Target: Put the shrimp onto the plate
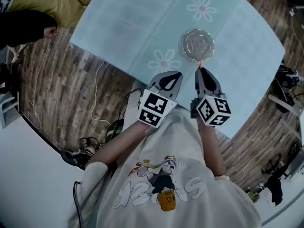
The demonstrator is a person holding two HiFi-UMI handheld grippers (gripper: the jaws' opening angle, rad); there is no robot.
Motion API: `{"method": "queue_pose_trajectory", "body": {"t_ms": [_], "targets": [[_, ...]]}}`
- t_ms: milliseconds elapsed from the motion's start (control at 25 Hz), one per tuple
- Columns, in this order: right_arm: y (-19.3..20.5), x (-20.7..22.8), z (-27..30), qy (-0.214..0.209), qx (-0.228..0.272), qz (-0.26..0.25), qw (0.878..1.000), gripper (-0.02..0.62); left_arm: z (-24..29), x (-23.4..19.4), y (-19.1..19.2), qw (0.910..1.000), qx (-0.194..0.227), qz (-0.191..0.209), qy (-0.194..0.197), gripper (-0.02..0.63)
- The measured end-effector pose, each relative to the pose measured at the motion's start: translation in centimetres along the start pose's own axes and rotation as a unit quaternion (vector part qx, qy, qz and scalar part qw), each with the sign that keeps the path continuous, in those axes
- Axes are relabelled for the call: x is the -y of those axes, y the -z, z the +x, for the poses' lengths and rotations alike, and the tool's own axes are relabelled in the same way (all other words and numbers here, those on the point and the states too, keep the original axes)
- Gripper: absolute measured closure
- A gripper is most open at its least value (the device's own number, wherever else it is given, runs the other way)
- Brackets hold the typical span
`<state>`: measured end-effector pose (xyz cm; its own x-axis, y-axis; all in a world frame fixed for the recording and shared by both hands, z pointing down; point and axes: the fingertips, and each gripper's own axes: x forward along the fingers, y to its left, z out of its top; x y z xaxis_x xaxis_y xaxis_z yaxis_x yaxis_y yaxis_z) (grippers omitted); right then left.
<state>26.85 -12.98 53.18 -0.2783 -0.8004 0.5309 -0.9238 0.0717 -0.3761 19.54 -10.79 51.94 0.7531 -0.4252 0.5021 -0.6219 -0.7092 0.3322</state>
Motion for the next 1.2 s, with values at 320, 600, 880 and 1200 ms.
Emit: {"method": "queue_pose_trajectory", "body": {"t_ms": [320, 600, 880, 1200], "targets": [[1.6, 1.8, 2.3, 0.008, -0.036, -0.012, 0.999, 0.531, 1.7, -1.6, 2.7, 0.9991, -0.019, -0.027, -0.025, 0.600], [3.2, 4.1, 4.8, 0.015, -0.062, -0.022, 0.998, 0.531, 4.3, -2.4, 4.7, 0.9987, -0.043, -0.012, -0.025, 0.598], [5.8, 6.0, 7.4, 0.030, -0.106, -0.032, 0.993, 0.531, 6.9, -4.0, 6.3, 0.9973, -0.049, -0.038, -0.040, 0.598], [7.2, 7.7, 9.7, 0.040, -0.127, -0.049, 0.990, 0.531, 8.4, -4.4, 8.3, 0.9965, -0.063, -0.041, -0.035, 0.598]]}}
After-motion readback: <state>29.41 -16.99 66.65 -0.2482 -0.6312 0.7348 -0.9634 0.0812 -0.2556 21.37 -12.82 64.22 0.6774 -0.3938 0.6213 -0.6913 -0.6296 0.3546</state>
